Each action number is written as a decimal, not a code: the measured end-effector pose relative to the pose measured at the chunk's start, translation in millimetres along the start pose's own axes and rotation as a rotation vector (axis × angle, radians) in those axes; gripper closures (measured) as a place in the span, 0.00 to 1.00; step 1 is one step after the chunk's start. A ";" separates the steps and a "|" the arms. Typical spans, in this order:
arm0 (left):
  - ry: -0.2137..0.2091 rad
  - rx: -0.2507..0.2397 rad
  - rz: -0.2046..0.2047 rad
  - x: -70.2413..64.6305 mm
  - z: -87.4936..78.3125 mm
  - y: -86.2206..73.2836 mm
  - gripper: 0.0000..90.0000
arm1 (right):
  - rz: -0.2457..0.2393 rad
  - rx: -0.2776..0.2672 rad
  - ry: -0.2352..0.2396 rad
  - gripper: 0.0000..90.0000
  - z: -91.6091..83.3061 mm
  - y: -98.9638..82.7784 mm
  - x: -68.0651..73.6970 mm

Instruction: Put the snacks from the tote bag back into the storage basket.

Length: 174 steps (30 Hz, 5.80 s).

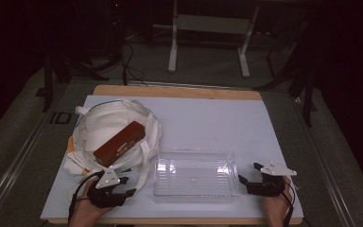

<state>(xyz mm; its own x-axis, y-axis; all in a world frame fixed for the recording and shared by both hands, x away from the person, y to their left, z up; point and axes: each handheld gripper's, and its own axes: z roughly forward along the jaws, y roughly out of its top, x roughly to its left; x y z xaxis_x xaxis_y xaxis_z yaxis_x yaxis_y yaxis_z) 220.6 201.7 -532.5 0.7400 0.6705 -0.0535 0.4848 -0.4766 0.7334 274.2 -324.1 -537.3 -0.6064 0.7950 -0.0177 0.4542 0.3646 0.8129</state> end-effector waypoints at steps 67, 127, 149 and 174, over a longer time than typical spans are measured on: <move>-0.062 0.090 0.163 -3.3 -24.1 49.8 0.53 | -0.027 -0.018 -0.022 0.19 -1.7 -1.0 3.4; -0.006 0.091 0.140 53.3 -69.1 82.3 0.53 | -0.025 -0.024 -0.025 0.19 -2.5 -1.2 3.5; 0.051 0.144 0.096 74.6 -61.2 81.4 0.49 | -0.025 -0.026 -0.025 0.19 -2.7 -1.4 3.5; 0.091 0.191 0.034 95.3 -57.6 79.9 0.47 | -0.025 -0.028 -0.026 0.19 -2.9 -1.4 3.7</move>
<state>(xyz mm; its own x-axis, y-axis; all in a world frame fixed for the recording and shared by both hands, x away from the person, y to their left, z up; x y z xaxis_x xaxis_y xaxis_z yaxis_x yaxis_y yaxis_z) 303.0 260.2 -440.0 0.7163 0.6968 0.0372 0.5463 -0.5932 0.5914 269.4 -323.1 -536.8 -0.6001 0.7982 -0.0533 0.4205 0.3714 0.8278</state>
